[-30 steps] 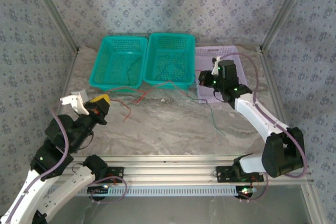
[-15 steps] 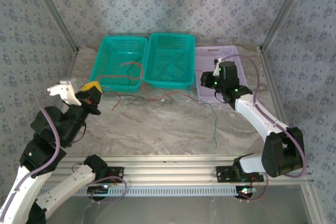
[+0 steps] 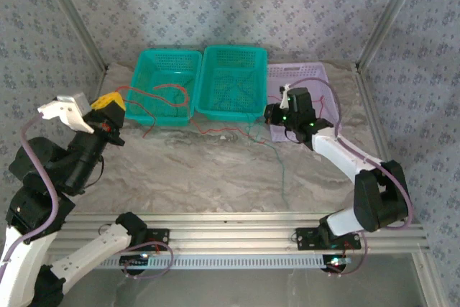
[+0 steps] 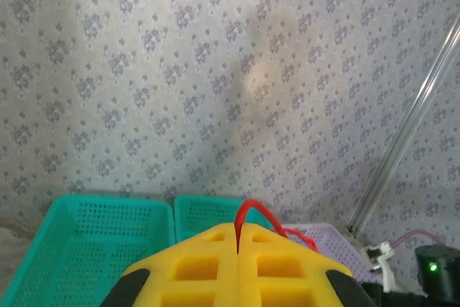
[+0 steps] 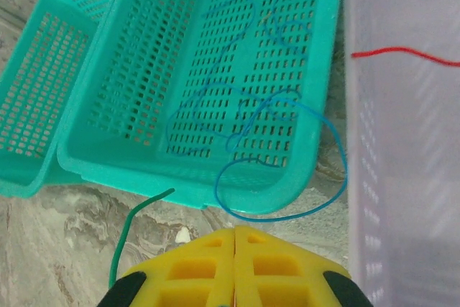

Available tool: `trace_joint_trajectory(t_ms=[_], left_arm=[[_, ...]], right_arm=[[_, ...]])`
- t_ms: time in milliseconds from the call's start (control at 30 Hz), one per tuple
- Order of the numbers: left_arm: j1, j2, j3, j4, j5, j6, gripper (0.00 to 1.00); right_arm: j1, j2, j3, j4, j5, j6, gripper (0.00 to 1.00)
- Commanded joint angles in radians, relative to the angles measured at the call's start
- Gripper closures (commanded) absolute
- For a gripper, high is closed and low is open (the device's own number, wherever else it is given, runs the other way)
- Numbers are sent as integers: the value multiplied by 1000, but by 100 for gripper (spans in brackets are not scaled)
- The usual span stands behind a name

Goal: Untangle the cables

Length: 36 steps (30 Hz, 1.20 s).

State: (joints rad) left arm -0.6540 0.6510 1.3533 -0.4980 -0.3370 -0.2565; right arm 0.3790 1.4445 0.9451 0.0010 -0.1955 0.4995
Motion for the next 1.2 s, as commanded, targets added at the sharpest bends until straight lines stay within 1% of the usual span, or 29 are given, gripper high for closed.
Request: trace_joint_trajectory(t_ms=[0, 100, 267, 333, 533, 600, 700, 833, 967, 1167], left_arm=[[8, 31, 27, -11, 0, 30, 100], [7, 25, 31, -61, -15, 25, 100], [8, -17, 36, -174, -55, 22, 100], [8, -38, 24, -216, -59, 12, 100], [7, -85, -2, -254, -60, -17, 100], [8, -78, -3, -267, -55, -28, 100], [7, -73, -17, -268, -37, -46, 100], [7, -71, -41, -264, -23, -73, 100], [7, -67, -75, -253, -13, -102, 100], [7, -51, -103, -220, 10, -125, 100]], right_arm=[[53, 37, 21, 28, -44, -64, 100], [116, 57, 51, 22, -68, -126, 100], [204, 104, 109, -31, -4, -230, 100], [212, 138, 129, -35, -14, -232, 100], [232, 205, 164, -23, -63, -223, 99], [243, 199, 173, -17, -82, -226, 92], [257, 172, 183, -17, -102, -241, 77], [269, 127, 184, -18, -128, -269, 70], [276, 81, 169, 11, -172, -280, 60], [274, 69, 161, 56, -257, -270, 54]])
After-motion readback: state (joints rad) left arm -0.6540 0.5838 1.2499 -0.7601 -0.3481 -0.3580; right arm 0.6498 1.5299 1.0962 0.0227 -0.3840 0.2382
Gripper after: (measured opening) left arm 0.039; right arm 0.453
